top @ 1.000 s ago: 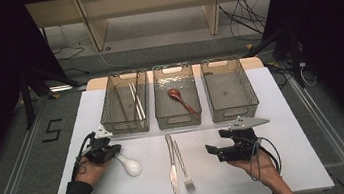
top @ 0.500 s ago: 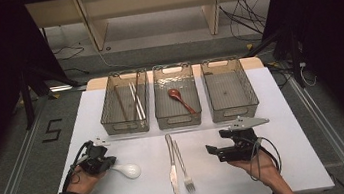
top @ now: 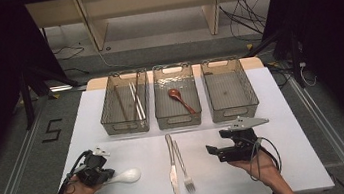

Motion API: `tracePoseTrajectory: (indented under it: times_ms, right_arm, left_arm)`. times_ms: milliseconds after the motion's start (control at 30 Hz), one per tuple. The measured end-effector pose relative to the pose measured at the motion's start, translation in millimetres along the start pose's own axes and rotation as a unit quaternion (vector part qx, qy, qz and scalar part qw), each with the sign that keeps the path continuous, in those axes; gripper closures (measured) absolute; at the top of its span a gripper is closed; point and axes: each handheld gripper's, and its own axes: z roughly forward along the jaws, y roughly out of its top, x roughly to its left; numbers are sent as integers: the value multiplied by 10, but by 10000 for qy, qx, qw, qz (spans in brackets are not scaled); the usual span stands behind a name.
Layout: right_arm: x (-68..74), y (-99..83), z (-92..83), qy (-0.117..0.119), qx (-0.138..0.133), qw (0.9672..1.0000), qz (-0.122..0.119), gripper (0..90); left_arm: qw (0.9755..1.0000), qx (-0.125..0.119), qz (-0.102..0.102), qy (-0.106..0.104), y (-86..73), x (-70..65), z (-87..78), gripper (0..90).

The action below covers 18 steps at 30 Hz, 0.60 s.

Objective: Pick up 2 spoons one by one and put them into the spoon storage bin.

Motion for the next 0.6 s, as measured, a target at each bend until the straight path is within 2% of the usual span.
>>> tracePoseTrajectory:
  times_ms: [233,333,400,467,500,533,600]
  right_arm:
    - [4,-2,13,17,32,10000,-24,254]
    - [3,-1,10,15,34,10000,-12,255]
    - [2,0,11,15,25,10000,-3,255]
    - [0,0,12,16,23,10000,-10,255]
    - [1,0,13,20,26,10000,-6,255]
    - [1,1,13,21,27,10000,-7,255]
    - [3,1,15,21,36,10000,-12,255]
  left_arm:
    - [9991,297,163,-252,1,-44,-32,891]
    - [9991,210,166,-341,15,-33,-70,886]
    - [9991,106,155,-380,25,-29,-112,841]
    - [9987,34,256,-430,32,-32,-170,780]
    - [9988,16,294,-381,34,-44,-186,734]
    - [9987,59,375,-347,35,-57,-193,667]
    - [9977,117,514,-435,32,-85,-187,579]
